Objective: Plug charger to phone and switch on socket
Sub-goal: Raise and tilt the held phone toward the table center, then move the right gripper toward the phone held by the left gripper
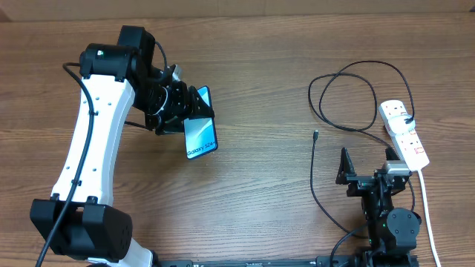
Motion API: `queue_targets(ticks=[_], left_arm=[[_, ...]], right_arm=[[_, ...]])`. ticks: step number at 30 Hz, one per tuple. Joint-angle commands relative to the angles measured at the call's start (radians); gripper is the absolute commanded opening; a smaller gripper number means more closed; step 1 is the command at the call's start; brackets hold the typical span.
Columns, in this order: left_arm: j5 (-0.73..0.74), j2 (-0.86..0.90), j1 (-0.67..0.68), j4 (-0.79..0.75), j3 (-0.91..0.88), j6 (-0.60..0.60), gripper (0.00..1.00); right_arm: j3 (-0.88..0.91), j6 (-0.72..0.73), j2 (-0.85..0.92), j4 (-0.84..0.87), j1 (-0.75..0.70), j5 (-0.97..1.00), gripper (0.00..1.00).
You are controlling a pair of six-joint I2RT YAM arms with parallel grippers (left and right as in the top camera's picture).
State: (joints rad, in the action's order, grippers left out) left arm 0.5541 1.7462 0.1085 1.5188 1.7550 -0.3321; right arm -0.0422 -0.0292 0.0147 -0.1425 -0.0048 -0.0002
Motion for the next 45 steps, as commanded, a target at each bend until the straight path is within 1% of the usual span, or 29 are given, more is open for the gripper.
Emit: queue_targets(ticks=[1, 3, 6, 10, 13, 15, 17, 22, 25, 27, 35, 41, 45], left_arm=[[-0.015, 0.001, -0.007, -0.006, 0.027, 0.048, 0.35], [-0.023, 0.001, -0.007, -0.014, 0.027, 0.049, 0.34], [-0.054, 0.001, -0.007, -0.021, 0.027, 0.048, 0.34], [-0.057, 0.001, -0.007, -0.021, 0.027, 0.048, 0.34], [-0.056, 0.001, -0.007, -0.031, 0.027, 0.048, 0.35], [-0.056, 0.001, -0.007, -0.037, 0.027, 0.047, 0.34], [-0.056, 0.001, -0.007, -0.039, 0.027, 0.04, 0.34], [-0.056, 0.001, 0.006, -0.041, 0.027, 0.027, 0.34], [-0.055, 0.001, 0.017, -0.052, 0.027, 0.011, 0.34], [-0.056, 0.001, 0.024, -0.066, 0.027, -0.006, 0.35], [-0.055, 0.001, 0.07, -0.122, 0.027, -0.077, 0.35], [-0.042, 0.001, 0.107, -0.162, 0.027, -0.119, 0.34], [-0.029, 0.001, 0.133, -0.209, 0.027, -0.158, 0.35]], right_arm=[[0.01, 0.051, -0.012, 0.012, 0.008, -0.092, 1.0], [0.01, 0.179, -0.012, 0.022, 0.008, -0.201, 1.0], [0.01, 0.451, -0.012, 0.03, 0.008, -0.389, 1.0], [0.01, 0.818, -0.012, 0.032, 0.008, -0.675, 1.0], [0.01, 1.047, -0.012, 0.023, 0.008, -0.878, 1.0], [0.01, 1.152, -0.012, 0.019, 0.008, -1.001, 1.0], [0.01, 1.15, -0.012, 0.02, 0.008, -1.009, 1.0], [0.01, 1.136, -0.012, 0.023, 0.008, -0.91, 1.0], [0.01, 0.932, -0.012, 0.021, 0.008, -0.898, 1.0], [0.009, 0.872, -0.01, 0.013, 0.008, -0.884, 1.0], [0.009, 0.874, 0.008, 0.022, 0.008, -0.761, 1.0], [0.009, 0.954, 0.024, 0.031, 0.008, -0.71, 1.0], [0.009, 0.972, 0.024, 0.055, 0.024, -0.657, 1.0]])
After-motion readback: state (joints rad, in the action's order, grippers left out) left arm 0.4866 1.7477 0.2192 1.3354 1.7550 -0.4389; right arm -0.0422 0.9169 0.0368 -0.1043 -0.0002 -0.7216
